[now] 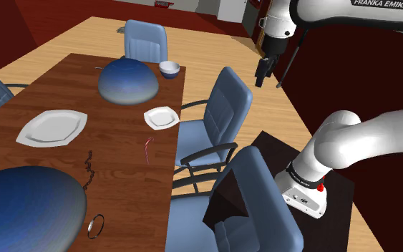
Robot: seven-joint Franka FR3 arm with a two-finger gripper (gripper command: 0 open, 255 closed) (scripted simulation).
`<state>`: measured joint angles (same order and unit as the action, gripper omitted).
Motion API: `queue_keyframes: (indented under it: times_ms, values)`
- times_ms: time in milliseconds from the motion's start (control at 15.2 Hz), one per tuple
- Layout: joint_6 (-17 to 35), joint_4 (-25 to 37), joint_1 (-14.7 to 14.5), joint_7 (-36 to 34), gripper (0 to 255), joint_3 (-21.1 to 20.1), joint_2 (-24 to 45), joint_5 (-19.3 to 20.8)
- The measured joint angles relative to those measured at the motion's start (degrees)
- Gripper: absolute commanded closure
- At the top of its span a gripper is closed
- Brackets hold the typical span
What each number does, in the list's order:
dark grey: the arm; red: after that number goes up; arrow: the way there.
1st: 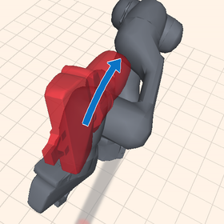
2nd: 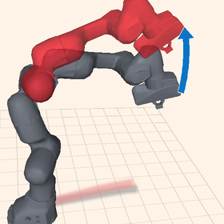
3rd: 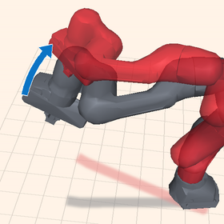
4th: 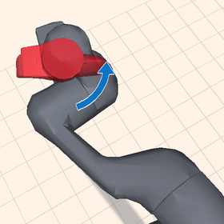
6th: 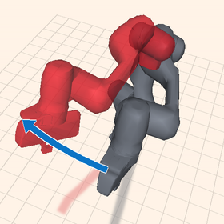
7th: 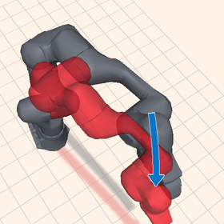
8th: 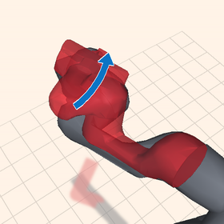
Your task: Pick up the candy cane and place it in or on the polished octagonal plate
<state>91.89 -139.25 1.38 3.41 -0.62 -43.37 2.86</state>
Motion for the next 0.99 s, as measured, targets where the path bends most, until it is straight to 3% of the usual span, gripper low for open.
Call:
queue_keyframes:
  times_ms: [198, 462, 990]
  values:
    - [2.02, -0.83, -0.58, -0.93, 0, -0.91, 1.05, -0.82]
    - [8.51, -2.23, -1.95, -2.78, 0, -2.93, 5.46, -2.56]
    - [22.05, -0.63, -4.63, -7.24, 0, -7.92, 18.97, -5.22]
